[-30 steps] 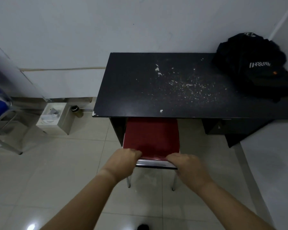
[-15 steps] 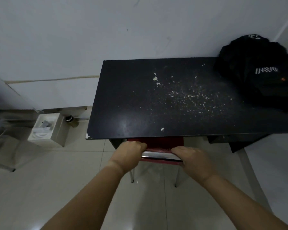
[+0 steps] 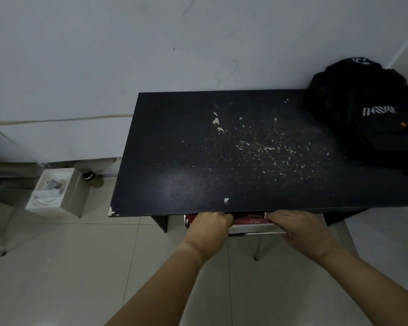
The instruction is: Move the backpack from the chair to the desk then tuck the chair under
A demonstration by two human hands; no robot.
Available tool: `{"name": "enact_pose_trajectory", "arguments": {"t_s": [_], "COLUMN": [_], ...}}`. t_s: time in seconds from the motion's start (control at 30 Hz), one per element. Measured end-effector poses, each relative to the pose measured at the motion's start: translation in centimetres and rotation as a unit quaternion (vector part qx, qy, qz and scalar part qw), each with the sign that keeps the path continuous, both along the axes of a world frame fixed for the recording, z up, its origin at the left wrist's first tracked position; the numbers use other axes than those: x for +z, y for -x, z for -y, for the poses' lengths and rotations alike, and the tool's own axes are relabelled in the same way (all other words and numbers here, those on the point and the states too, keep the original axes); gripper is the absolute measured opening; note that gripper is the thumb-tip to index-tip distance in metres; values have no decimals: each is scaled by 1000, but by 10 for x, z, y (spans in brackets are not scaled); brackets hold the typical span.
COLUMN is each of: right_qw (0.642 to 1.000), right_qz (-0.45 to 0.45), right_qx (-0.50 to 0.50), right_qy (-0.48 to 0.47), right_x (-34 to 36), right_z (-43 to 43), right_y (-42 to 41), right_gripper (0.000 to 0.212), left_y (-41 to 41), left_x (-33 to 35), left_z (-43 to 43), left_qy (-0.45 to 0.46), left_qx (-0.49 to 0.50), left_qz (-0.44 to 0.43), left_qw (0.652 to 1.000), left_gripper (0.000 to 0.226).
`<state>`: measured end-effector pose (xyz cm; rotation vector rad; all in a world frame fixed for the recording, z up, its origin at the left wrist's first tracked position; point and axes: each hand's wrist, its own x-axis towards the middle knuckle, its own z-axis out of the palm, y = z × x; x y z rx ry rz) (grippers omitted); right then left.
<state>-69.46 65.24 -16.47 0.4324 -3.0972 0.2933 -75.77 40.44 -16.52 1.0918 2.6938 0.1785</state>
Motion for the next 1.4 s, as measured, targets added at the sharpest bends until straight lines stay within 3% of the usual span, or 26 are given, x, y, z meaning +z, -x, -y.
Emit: {"name": "enact_pose_trajectory", "arguments": {"t_s": [0.2,0.53,0.6,0.73,0.8,0.97,1.23,1.4], "right_qw": [1000,993,990,983,977,980,980,982], "right_qz": [23,66,73,106,127,109,128,131], "right_qx": [15,-93,-116,-147,-171,-157,-150,-137], "right_qy": [-1,-42,-34,-10,11,62,26,26], "right_x": [-1,8,11,22,34,85,175,196], "right_z": [-4,15,21,31,36,49,54,32], "right_y": [3,-5,-13,-42,-63,-118,-199,-265], "right_gripper": [34,17,27,71,77,63,75,56], "left_y": [4,1,-7,-27,-43,-99,-211,-280], "left_x": [-2,3,5,19,30,66,124,142], "left_z": [0,2,2,-1,-1,13,31,14], "left_qy": [3,16,30,58,32,1,-10,-24], "left_qx": [-8,15,46,92,109,122,188,200], "left_qz": [-10,0,-12,-55,-61,-44,-46,-85], "left_qw": [1000,1000,998,993,992,991,981,976], "left_gripper": [24,22,23,28,28,33,38,39]}}
